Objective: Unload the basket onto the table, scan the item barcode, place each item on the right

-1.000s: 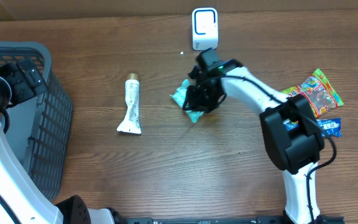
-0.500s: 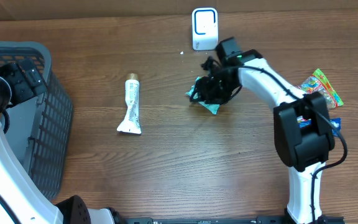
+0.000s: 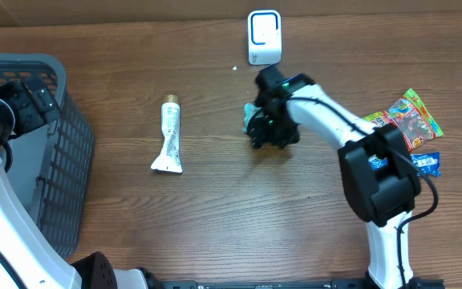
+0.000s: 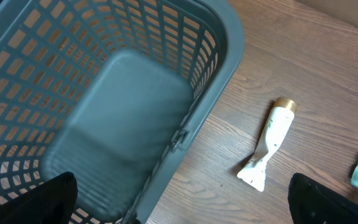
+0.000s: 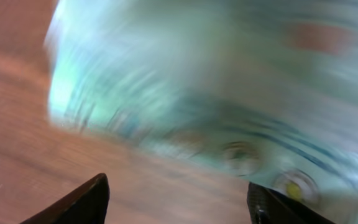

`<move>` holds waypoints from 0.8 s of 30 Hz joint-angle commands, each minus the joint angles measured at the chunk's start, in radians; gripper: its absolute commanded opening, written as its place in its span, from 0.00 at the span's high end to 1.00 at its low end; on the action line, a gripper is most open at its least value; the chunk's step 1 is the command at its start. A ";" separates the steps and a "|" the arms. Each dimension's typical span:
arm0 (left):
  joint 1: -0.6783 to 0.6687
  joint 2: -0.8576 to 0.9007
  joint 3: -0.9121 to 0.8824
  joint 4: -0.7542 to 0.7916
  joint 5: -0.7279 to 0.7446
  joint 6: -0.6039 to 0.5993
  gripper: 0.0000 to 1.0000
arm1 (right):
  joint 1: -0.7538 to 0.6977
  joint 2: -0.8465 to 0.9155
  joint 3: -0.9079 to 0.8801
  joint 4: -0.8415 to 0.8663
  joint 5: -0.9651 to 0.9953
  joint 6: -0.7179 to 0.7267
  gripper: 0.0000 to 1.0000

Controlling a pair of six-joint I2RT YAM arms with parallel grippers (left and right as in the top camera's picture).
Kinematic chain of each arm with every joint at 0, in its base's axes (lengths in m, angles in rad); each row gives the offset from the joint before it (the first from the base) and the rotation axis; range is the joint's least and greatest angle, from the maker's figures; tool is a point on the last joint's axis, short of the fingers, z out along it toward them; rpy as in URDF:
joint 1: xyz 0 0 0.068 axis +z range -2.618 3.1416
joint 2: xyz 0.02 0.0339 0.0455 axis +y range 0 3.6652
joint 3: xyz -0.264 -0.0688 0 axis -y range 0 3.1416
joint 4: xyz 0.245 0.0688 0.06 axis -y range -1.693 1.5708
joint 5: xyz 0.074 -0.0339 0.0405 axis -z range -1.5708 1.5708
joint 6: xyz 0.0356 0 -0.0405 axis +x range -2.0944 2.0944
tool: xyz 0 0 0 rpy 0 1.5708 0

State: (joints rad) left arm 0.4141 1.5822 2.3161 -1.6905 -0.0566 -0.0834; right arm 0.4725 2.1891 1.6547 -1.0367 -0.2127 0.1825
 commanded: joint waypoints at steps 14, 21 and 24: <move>0.003 0.002 0.014 0.001 0.005 -0.014 0.01 | -0.243 -0.120 0.130 0.010 -0.197 -0.286 0.15; 0.003 0.002 0.014 0.001 0.005 -0.014 0.00 | -0.264 -0.049 0.130 0.142 -0.200 -0.467 0.16; 0.003 0.002 0.014 0.001 0.005 -0.014 0.00 | -0.264 -0.010 0.130 0.147 -0.208 -0.517 0.17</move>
State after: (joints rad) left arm 0.4141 1.5822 2.3161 -1.6905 -0.0563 -0.0834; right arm 0.1967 2.1254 1.7729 -0.8944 -0.4080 -0.2298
